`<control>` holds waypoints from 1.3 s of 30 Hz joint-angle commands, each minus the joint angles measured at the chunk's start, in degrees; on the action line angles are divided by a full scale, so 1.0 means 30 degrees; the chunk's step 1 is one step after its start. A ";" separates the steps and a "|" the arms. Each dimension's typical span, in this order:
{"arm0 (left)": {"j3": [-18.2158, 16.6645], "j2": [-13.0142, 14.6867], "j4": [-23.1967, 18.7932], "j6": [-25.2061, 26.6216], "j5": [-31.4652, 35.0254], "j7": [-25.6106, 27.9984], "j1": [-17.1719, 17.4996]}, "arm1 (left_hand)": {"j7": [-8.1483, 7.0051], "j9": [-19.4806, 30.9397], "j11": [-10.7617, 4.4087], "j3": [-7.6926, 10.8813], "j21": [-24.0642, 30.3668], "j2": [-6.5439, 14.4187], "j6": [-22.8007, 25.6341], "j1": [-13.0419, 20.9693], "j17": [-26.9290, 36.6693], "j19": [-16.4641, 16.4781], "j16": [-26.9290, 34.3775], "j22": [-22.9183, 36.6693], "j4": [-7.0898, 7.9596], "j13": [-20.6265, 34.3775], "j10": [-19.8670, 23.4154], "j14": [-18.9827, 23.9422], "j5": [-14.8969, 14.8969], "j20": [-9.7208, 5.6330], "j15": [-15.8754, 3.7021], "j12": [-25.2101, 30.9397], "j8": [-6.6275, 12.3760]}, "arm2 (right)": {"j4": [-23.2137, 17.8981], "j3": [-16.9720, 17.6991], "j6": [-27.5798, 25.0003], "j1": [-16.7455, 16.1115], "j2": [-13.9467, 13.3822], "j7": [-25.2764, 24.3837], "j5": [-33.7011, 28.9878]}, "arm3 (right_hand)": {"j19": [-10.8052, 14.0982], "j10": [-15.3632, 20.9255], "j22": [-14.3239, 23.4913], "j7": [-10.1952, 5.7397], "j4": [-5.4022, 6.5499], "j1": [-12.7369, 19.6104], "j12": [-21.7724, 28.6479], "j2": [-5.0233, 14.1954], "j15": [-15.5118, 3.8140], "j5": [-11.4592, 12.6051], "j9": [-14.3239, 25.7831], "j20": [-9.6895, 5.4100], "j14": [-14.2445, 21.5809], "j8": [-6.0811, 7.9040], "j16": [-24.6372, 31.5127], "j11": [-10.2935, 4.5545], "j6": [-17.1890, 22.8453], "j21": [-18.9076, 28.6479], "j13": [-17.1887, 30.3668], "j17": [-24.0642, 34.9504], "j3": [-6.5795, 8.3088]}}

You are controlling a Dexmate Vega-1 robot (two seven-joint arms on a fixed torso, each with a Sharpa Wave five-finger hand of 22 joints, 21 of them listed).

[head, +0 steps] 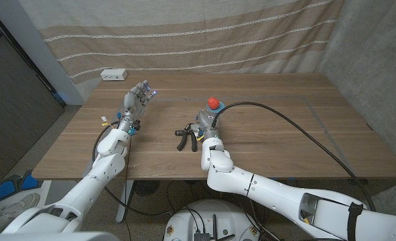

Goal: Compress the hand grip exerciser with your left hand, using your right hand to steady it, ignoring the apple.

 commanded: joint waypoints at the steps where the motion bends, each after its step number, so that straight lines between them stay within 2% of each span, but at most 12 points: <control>1: -0.0047 -0.0042 0.0478 -0.0187 -0.0118 -0.0619 -0.0270 | -0.0039 0.0052 0.0096 0.0005 -0.0046 0.0501 0.0232 -0.0220 0.0033 0.0187 -0.0011 0.0076 -0.0154 0.0105 -0.0059 -0.0013 -0.0013 0.0063 0.0030 -0.0039 -0.0016 | 0.0666 -0.0549 -0.0719 0.0462 0.0299 -0.0233 0.0412 | -0.0006 0.0093 0.0072 -0.0013 -0.0111 0.0283 0.0102 -0.0070 -0.2244 0.0071 0.0120 -0.0076 -0.0090 0.0201 0.0184 -0.0059 0.0128 -0.0019 0.0112 0.0062 0.0005; 9: -0.0067 -0.0171 0.0880 -0.0398 -0.0230 -0.1154 -0.0497 | -0.0093 0.0052 0.0136 -0.0010 -0.0092 0.0446 0.0242 -0.0223 0.0026 0.0178 -0.0015 0.0076 -0.0209 0.0104 -0.0059 -0.0011 -0.0021 0.0087 0.0018 -0.0039 -0.0015 | 0.1168 -0.1121 -0.1313 0.0911 0.0391 -0.0039 0.0511 | 0.0009 -0.0144 0.0069 -0.0085 -0.0328 0.0976 0.0029 -0.0036 -0.2392 0.0137 0.0321 -0.0149 -0.0115 0.0308 0.0212 -0.0157 -0.0202 -0.0054 0.0274 0.0098 0.0114; 16: -0.0078 -0.0290 0.1143 -0.0429 -0.0319 -0.1404 -0.0651 | -0.0158 0.0051 0.0142 -0.0023 -0.0122 0.0401 0.0267 -0.0221 0.0019 0.0191 -0.0014 0.0076 -0.0261 0.0104 -0.0054 0.0002 -0.0027 0.0077 0.0019 -0.0037 -0.0009 | 0.1830 -0.1431 -0.1466 0.1177 0.0553 -0.0410 0.0542 | -0.0008 -0.0323 0.0063 -0.0404 -0.0434 0.1694 -0.0025 0.0033 -0.2570 0.0200 0.0526 -0.0269 -0.0118 0.0456 0.0262 -0.0246 -0.0431 -0.0100 0.0421 0.0156 0.0239; 23: -0.0125 -0.0379 0.1398 -0.0505 -0.0421 -0.1702 -0.0789 | -0.0197 0.0050 0.0129 -0.0031 -0.0166 0.0361 0.0284 -0.0206 0.0008 0.0195 -0.0027 0.0076 -0.0334 0.0103 -0.0065 -0.0013 -0.0033 0.0100 0.0024 -0.0041 -0.0007 | 0.2853 -0.1869 -0.2093 0.1611 0.0758 -0.0521 0.0424 | -0.0041 -0.0654 0.0057 -0.0691 -0.0437 0.2585 -0.0127 0.0290 -0.2871 0.0316 0.0801 -0.0461 -0.0142 0.0461 0.0371 -0.0460 -0.1223 -0.0162 0.0623 0.0307 0.0418; 27: -0.0134 -0.0417 0.1527 -0.0517 -0.0428 -0.1776 -0.0864 | -0.0220 0.0050 0.0129 -0.0034 -0.0179 0.0347 0.0281 -0.0201 0.0005 0.0206 -0.0026 0.0077 -0.0361 0.0102 -0.0064 -0.0007 -0.0035 0.0094 0.0037 -0.0041 -0.0011 | 0.3211 -0.1914 -0.2136 0.1795 0.0777 -0.0547 0.0571 | -0.0037 -0.0701 0.0055 -0.0674 -0.0422 0.2792 -0.0135 0.0308 -0.2896 0.0336 0.0879 -0.0460 -0.0068 0.0522 0.0442 -0.0465 -0.1310 -0.0174 0.0685 0.0356 0.0425; 29: -0.0159 -0.0453 0.1524 -0.0477 -0.0466 -0.1722 -0.0873 | -0.0231 0.0050 0.0113 -0.0035 -0.0187 0.0341 0.0278 -0.0199 0.0004 0.0210 -0.0029 0.0077 -0.0374 0.0102 -0.0055 -0.0011 -0.0036 0.0106 0.0046 -0.0037 -0.0013 | 0.3322 -0.2032 -0.2249 0.1951 0.0784 -0.0404 0.0618 | -0.0019 -0.0638 0.0056 -0.1049 -0.0237 0.2831 -0.0082 0.0261 -0.2988 0.0312 0.1039 -0.0447 0.0008 0.1039 0.0606 -0.0510 -0.0517 -0.0200 0.0838 0.0517 0.0238; 31: -0.0147 -0.0465 0.1617 -0.0519 -0.0435 -0.1788 -0.0930 | -0.0229 0.0050 0.0101 -0.0035 -0.0203 0.0339 0.0285 -0.0195 0.0003 0.0212 -0.0027 0.0077 -0.0395 0.0102 -0.0055 -0.0003 -0.0036 0.0097 0.0028 -0.0037 -0.0012 | 0.3379 -0.2067 -0.2240 0.2033 0.0778 -0.0388 0.0692 | -0.0024 -0.0529 0.0057 -0.1147 -0.0200 0.2864 -0.0029 0.0291 -0.3001 0.0320 0.1032 -0.0457 -0.0006 0.1137 0.0647 -0.0552 -0.0333 -0.0212 0.0884 0.0574 0.0203; 32: -0.0147 -0.0469 0.1619 -0.0518 -0.0416 -0.1752 -0.0938 | -0.0235 0.0050 0.0112 -0.0034 -0.0205 0.0338 0.0287 -0.0193 0.0003 0.0224 -0.0025 0.0077 -0.0403 0.0102 -0.0050 0.0004 -0.0036 0.0092 0.0029 -0.0035 -0.0012 | 0.3420 -0.2073 -0.2209 0.2049 0.0781 -0.0465 0.0702 | -0.0015 -0.0471 0.0059 -0.1124 -0.0108 0.2775 0.0000 0.0343 -0.2904 0.0319 0.1020 -0.0436 0.0045 0.1191 0.0703 -0.0536 -0.0224 -0.0214 0.0913 0.0618 0.0159; 33: -0.0145 -0.0469 0.1634 -0.0542 -0.0395 -0.1753 -0.0948 | -0.0233 0.0050 0.0121 -0.0033 -0.0211 0.0339 0.0282 -0.0191 0.0002 0.0228 -0.0027 0.0078 -0.0412 0.0102 -0.0056 -0.0002 -0.0036 0.0092 0.0043 -0.0038 -0.0014 | 0.3430 -0.2127 -0.2262 0.2105 0.0770 -0.0428 0.0703 | -0.0024 -0.0360 0.0063 -0.0915 0.0119 0.2430 0.0058 0.0391 -0.2885 0.0303 0.0971 -0.0410 0.0082 0.1340 0.0796 -0.0520 0.0108 -0.0236 0.1006 0.0725 -0.0030; 35: -0.0145 -0.0465 0.1603 -0.0511 -0.0382 -0.1700 -0.0948 | -0.0227 0.0050 0.0119 -0.0032 -0.0221 0.0337 0.0285 -0.0188 0.0001 0.0229 -0.0028 0.0078 -0.0426 0.0101 -0.0063 -0.0001 -0.0037 0.0091 0.0044 -0.0040 -0.0014 | 0.3415 -0.2210 -0.2431 0.2255 0.0749 -0.0203 0.0772 | 0.0025 -0.0367 0.0070 -0.0621 0.0324 0.1976 0.0077 0.0382 -0.2783 0.0291 0.0864 -0.0341 0.0168 0.1658 0.0894 -0.0477 0.0960 -0.0246 0.1139 0.0826 -0.0293; 36: -0.0136 -0.0459 0.1628 -0.0527 -0.0363 -0.1735 -0.0965 | -0.0228 0.0050 0.0099 -0.0032 -0.0225 0.0336 0.0285 -0.0185 0.0000 0.0234 -0.0030 0.0078 -0.0434 0.0101 -0.0063 -0.0004 -0.0037 0.0091 0.0039 -0.0040 -0.0015 | 0.3437 -0.2213 -0.2469 0.2308 0.0754 -0.0160 0.0818 | 0.0046 0.0191 0.0073 -0.0407 0.0381 0.1726 0.0309 0.0324 -0.2750 0.0286 0.0758 -0.0283 0.0209 0.1689 0.0906 -0.0518 0.1133 -0.0257 0.1233 0.0845 -0.0430; 39: -0.0150 -0.0457 0.1561 -0.0517 -0.0340 -0.1612 -0.0945 | -0.0224 0.0050 0.0145 -0.0030 -0.0252 0.0331 0.0287 -0.0170 -0.0004 0.0229 -0.0037 0.0078 -0.0476 0.0101 -0.0078 -0.0015 -0.0040 0.0097 0.0029 -0.0046 -0.0016 | 0.3399 -0.2418 -0.2808 0.2604 0.0701 0.0298 0.0918 | 0.0087 0.0452 0.0078 0.0163 0.0633 0.1020 0.0419 0.0230 -0.2664 0.0230 0.0577 -0.0080 0.0381 0.1728 0.0938 -0.0377 0.1436 -0.0274 0.1354 0.0865 -0.0719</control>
